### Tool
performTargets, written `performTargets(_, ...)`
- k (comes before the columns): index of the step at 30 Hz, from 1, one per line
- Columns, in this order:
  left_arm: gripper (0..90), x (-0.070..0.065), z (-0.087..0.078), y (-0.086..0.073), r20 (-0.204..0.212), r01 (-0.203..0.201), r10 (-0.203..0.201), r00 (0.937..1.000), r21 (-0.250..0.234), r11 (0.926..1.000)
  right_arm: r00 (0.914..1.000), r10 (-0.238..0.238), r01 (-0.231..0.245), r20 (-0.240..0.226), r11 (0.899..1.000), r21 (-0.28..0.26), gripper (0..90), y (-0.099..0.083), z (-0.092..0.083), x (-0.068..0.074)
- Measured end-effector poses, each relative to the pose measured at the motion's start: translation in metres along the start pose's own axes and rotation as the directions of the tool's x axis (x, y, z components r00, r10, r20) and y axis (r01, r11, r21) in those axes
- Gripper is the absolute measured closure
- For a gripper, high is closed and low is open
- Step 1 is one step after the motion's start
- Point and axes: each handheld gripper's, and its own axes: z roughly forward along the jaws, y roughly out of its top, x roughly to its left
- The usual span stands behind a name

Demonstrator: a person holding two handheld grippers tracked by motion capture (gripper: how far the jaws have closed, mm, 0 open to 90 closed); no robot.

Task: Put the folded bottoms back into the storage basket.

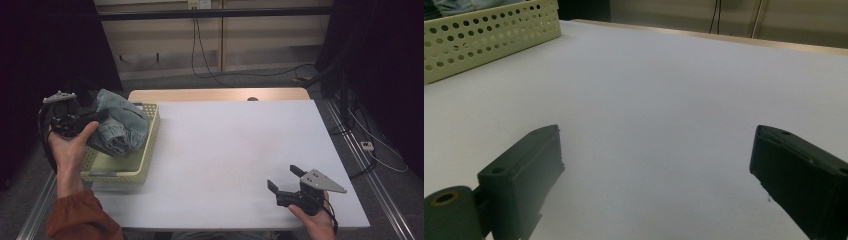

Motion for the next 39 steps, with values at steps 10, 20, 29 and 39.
performTargets(10,75.6,0.007,0.013,-0.006,0.034,0.008,-0.010,0.9994,0.071,0.9974,1.0000,-0.001,0.001,0.001,1.000,0.001,6.8,0.000,0.000,0.000)
performTargets(20,75.0,0.011,0.024,-0.009,0.047,0.003,-0.009,0.9989,0.123,0.9924,1.0000,-0.002,0.002,0.000,1.000,0.001,6.8,0.000,0.000,0.000)
performTargets(29,74.3,0.015,0.034,-0.013,0.031,0.017,-0.021,0.9993,0.132,0.9912,1.0000,-0.005,0.005,-0.002,1.000,0.005,6.9,0.000,0.001,0.000)
performTargets(39,73.0,0.013,0.041,-0.014,0.027,-0.022,0.019,0.9995,0.140,0.9899,1.0000,-0.007,0.008,-0.005,1.000,0.007,6.9,0.000,0.001,0.000)
